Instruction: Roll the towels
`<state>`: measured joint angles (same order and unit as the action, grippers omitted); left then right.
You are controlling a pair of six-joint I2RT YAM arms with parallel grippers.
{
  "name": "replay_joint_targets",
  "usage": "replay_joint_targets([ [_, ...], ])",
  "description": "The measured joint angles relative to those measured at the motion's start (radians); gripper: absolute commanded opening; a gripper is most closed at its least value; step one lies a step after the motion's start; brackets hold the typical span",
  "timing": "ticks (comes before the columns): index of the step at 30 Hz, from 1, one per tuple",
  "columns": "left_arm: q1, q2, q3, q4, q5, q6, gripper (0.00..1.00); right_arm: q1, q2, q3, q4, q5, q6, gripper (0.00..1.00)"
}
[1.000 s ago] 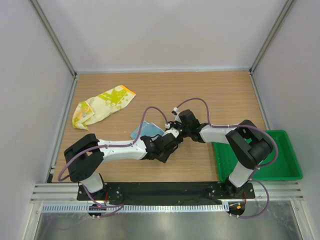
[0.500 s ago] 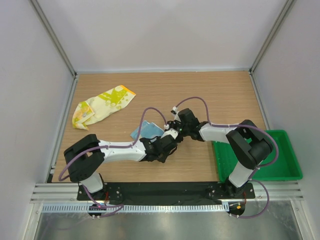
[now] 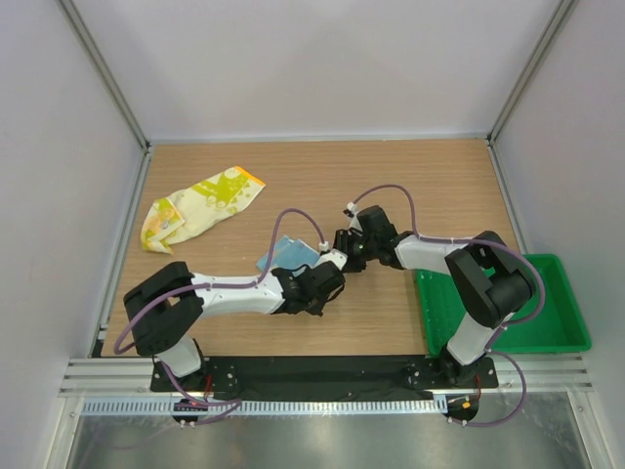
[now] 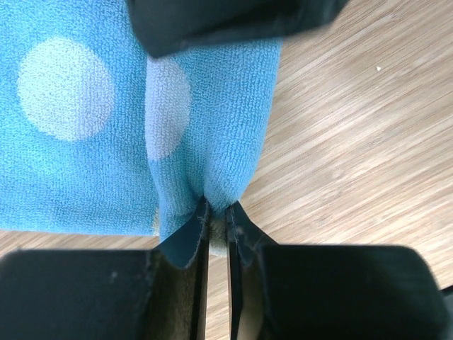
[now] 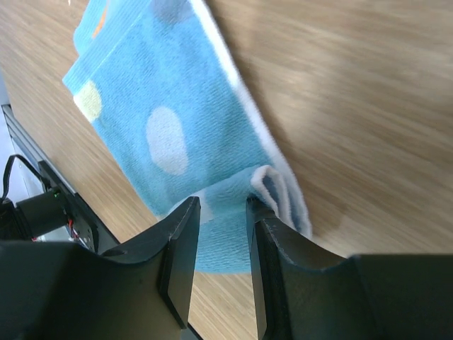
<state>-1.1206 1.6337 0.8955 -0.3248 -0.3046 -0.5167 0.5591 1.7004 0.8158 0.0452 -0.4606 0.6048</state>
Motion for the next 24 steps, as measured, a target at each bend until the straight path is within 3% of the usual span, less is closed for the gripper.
replay_joint_targets([
  [15, 0.035, -0.018, 0.023, -0.042, 0.161, -0.034, 0.03, -0.084, -0.027, 0.090, -0.198, 0.085, -0.082, 0.41],
  [24, 0.098, -0.018, 0.102, -0.073, 0.405, -0.098, 0.02, -0.107, -0.180, 0.148, -0.321, 0.179, -0.092, 0.41],
])
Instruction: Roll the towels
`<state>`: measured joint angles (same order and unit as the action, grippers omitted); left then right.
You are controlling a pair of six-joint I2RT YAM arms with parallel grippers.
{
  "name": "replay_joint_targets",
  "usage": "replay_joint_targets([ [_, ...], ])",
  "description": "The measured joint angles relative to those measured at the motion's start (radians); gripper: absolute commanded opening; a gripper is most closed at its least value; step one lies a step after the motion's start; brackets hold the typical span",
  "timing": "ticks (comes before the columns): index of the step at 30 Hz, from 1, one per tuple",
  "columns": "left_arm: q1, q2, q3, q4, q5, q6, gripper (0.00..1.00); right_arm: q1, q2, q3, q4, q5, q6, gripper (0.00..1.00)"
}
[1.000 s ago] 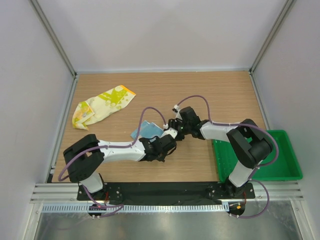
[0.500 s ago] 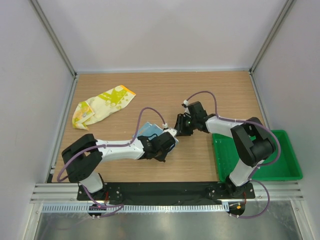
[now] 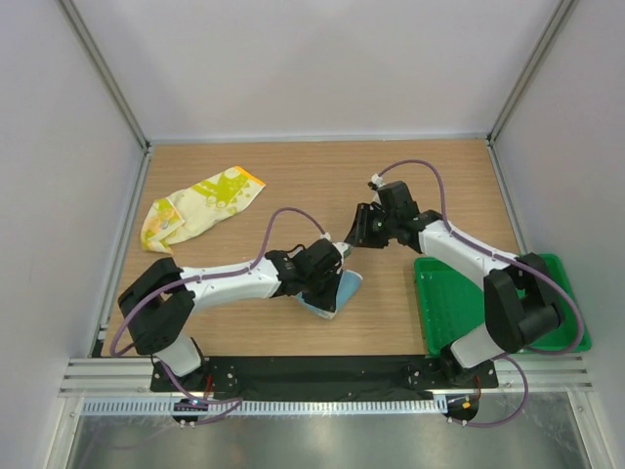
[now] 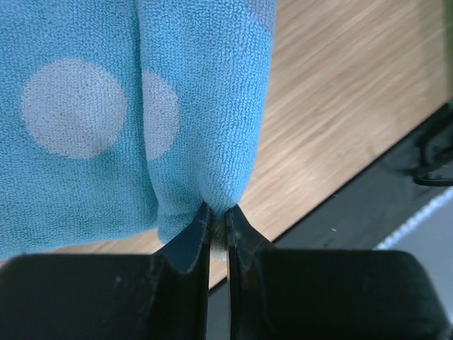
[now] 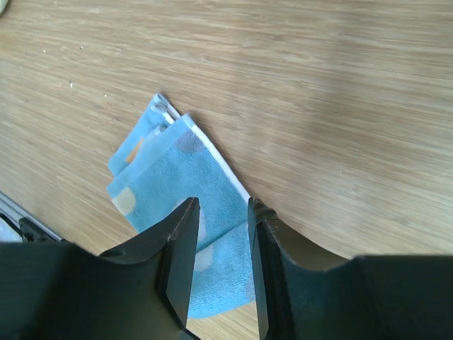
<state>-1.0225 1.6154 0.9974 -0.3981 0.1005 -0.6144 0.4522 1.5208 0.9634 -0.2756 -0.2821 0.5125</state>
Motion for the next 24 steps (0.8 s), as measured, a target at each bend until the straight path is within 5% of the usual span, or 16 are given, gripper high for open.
replay_joint_targets([
  [15, 0.209, 0.023, -0.152, 0.259, 0.405, -0.256, 0.02, -0.005, -0.187, -0.013, -0.100, -0.014, 0.025, 0.45],
  [24, 0.307, 0.060, -0.249, 0.436, 0.517, -0.448, 0.01, -0.005, -0.261, -0.114, -0.070, -0.092, 0.069, 0.46],
])
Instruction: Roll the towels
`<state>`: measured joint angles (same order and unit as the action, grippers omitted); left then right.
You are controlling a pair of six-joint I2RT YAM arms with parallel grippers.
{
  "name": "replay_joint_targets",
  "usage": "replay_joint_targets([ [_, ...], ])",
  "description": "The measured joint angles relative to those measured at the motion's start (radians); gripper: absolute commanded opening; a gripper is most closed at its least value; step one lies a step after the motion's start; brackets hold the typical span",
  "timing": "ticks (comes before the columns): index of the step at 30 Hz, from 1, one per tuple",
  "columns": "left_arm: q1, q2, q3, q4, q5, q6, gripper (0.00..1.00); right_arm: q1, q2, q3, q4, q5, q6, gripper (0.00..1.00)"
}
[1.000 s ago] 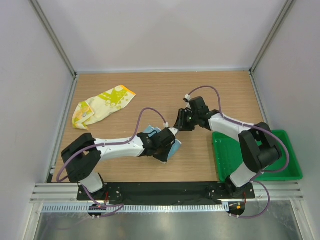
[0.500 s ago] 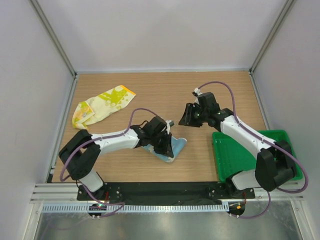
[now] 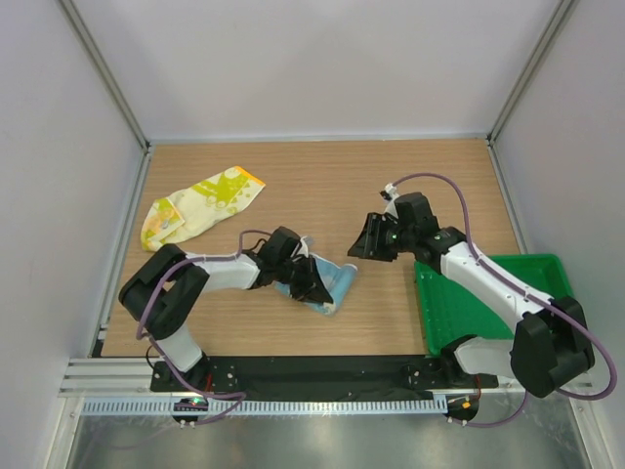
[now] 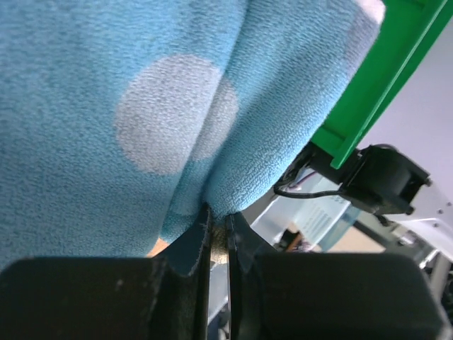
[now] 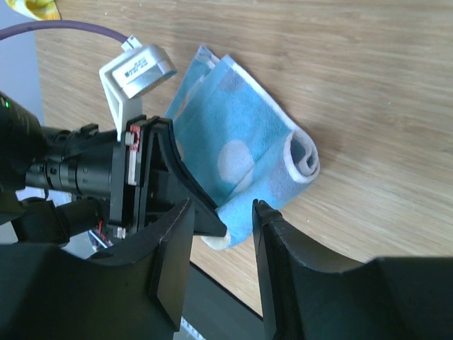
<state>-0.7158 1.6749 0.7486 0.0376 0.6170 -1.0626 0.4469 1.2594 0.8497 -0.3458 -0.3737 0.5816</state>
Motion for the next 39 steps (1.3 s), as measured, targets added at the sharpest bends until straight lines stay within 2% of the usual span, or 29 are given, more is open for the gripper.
replay_joint_targets([
  [7, 0.048, 0.021, -0.073, 0.124, 0.058, -0.142, 0.01, 0.001, -0.035, -0.105, 0.076, -0.052, 0.045, 0.48],
  [15, 0.090, 0.025, -0.099, 0.159, 0.074, -0.218, 0.00, 0.012, -0.028, -0.169, 0.156, -0.076, 0.068, 0.50],
  [25, 0.163, 0.080, -0.156, 0.266, 0.153, -0.285, 0.00, 0.051, 0.117, -0.241, 0.328, -0.075, 0.074, 0.53],
  [33, 0.200, 0.111, -0.156, 0.338, 0.195, -0.283, 0.00, 0.123, 0.283, -0.245, 0.485, -0.074, 0.072, 0.55],
  [39, 0.215, 0.117, -0.156, 0.343, 0.218, -0.264, 0.00, 0.135, 0.337, -0.239, 0.565, -0.082, 0.072, 0.55],
])
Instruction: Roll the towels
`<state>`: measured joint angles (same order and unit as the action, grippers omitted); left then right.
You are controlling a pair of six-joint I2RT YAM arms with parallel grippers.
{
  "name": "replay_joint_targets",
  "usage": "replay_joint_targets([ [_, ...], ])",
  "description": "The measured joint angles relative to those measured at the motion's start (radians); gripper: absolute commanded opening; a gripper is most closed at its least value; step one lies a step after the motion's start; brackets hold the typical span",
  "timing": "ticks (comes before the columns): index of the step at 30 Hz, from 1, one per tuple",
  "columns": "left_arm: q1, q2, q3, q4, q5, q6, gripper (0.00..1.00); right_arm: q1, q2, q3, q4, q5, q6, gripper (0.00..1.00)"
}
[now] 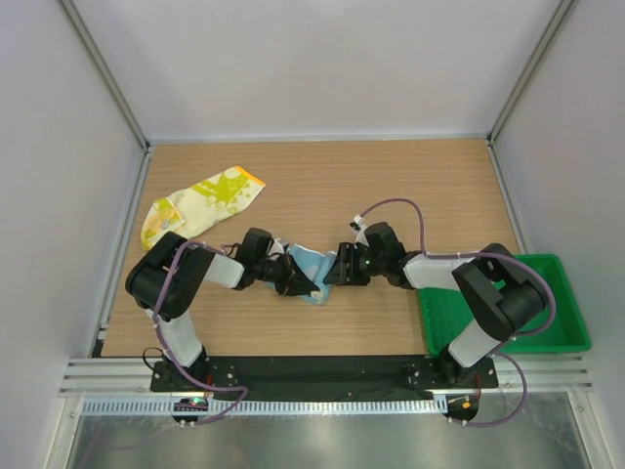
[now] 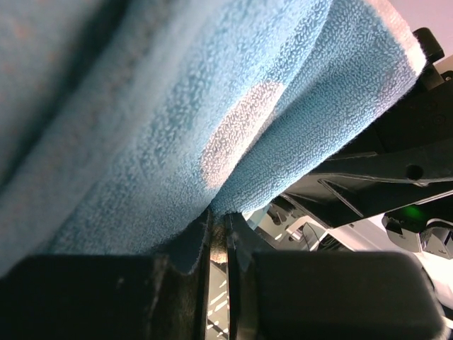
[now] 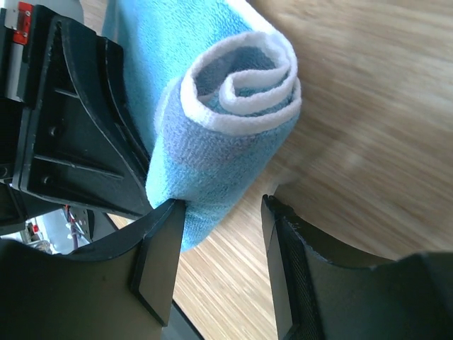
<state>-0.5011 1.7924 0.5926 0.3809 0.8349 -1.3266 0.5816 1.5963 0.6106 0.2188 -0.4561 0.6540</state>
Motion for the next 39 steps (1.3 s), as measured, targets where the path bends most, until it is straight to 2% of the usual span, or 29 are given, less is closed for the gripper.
replay_joint_targets([
  [4, 0.007, 0.002, 0.003, -0.004, 0.010, 0.006, 0.00, 0.000, 0.026, 0.003, 0.051, -0.015, 0.000, 0.57],
  [11, 0.016, 0.004, 0.004, -0.007, 0.030, 0.019, 0.00, 0.001, 0.040, -0.010, 0.144, -0.034, 0.011, 0.67],
  [16, 0.017, 0.004, 0.008, -0.018, 0.033, 0.024, 0.00, 0.002, 0.063, -0.016, 0.212, -0.039, 0.024, 0.68],
  [19, 0.018, 0.003, 0.010, -0.023, 0.034, 0.026, 0.00, 0.002, 0.095, -0.016, 0.264, -0.045, 0.035, 0.61],
  [20, 0.018, 0.003, 0.010, -0.024, 0.034, 0.026, 0.00, 0.002, 0.104, -0.016, 0.278, -0.047, 0.040, 0.54],
  [23, 0.019, 0.003, 0.011, -0.026, 0.037, 0.026, 0.00, 0.002, 0.138, -0.014, 0.316, -0.051, 0.056, 0.44],
  [26, 0.024, 0.003, 0.011, -0.026, 0.039, 0.027, 0.01, 0.002, 0.157, -0.014, 0.341, -0.055, 0.066, 0.41],
  [30, 0.025, 0.001, 0.015, -0.040, 0.039, 0.038, 0.09, 0.002, 0.159, -0.014, 0.330, -0.052, 0.073, 0.31],
  [34, 0.026, -0.023, 0.042, -0.160, 0.014, 0.092, 0.16, 0.006, 0.158, 0.011, 0.275, -0.051, 0.074, 0.24],
  [39, 0.026, -0.080, 0.063, -0.293, -0.035, 0.169, 0.24, 0.014, 0.158, 0.077, 0.143, -0.048, 0.055, 0.22],
])
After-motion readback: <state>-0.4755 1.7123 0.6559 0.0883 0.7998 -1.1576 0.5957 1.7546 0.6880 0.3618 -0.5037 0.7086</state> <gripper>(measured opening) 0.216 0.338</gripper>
